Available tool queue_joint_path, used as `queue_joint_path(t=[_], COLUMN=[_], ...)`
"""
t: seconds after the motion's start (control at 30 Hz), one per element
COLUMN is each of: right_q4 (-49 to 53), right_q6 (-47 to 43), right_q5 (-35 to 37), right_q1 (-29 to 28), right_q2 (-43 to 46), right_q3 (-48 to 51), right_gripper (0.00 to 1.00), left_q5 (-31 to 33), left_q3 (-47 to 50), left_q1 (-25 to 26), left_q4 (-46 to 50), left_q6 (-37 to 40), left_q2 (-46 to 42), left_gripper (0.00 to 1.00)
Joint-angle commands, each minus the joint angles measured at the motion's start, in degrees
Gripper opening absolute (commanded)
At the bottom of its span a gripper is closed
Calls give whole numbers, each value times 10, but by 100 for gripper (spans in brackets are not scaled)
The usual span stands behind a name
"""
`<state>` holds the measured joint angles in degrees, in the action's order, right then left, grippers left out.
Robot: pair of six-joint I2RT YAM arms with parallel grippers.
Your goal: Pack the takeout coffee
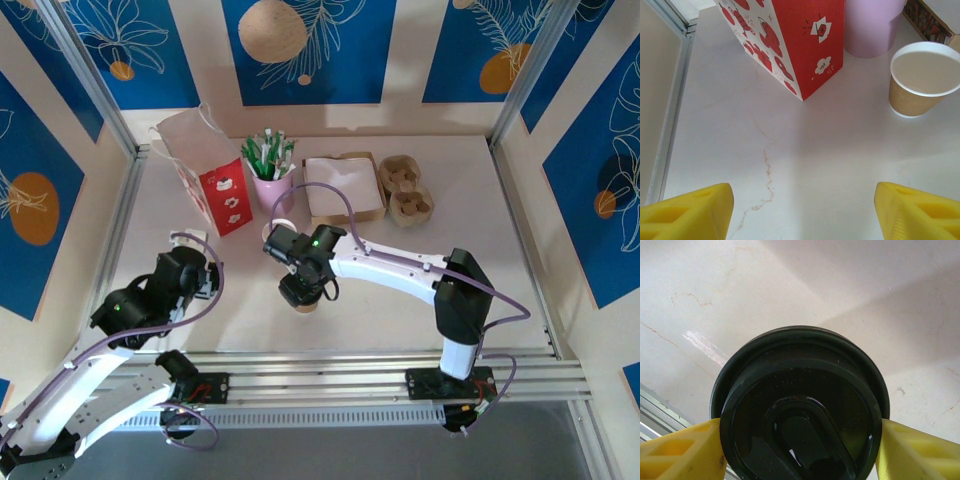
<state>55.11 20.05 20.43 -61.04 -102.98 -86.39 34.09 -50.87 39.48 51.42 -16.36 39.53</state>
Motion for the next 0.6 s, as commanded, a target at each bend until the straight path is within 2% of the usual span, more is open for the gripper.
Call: queue_joint_path(t=[0.0,0.4,0.57], right_q4=[1,16,-4], right_q6=[6,12,13], right_q5=[-15,9,-17], right_q1=[4,6,11], right_q2=[-12,-37,-39], right_q3=[-3,11,33], right_gripper=[69,69,69], left_q5=[-6,-17,-20], left_q3=[7,8,8], left_q1=[-7,-9,-10], left_q4=[-8,-10,-11], left_q6=[5,5,6], left_q2=[-1,8,10], left_gripper=[74,74,74])
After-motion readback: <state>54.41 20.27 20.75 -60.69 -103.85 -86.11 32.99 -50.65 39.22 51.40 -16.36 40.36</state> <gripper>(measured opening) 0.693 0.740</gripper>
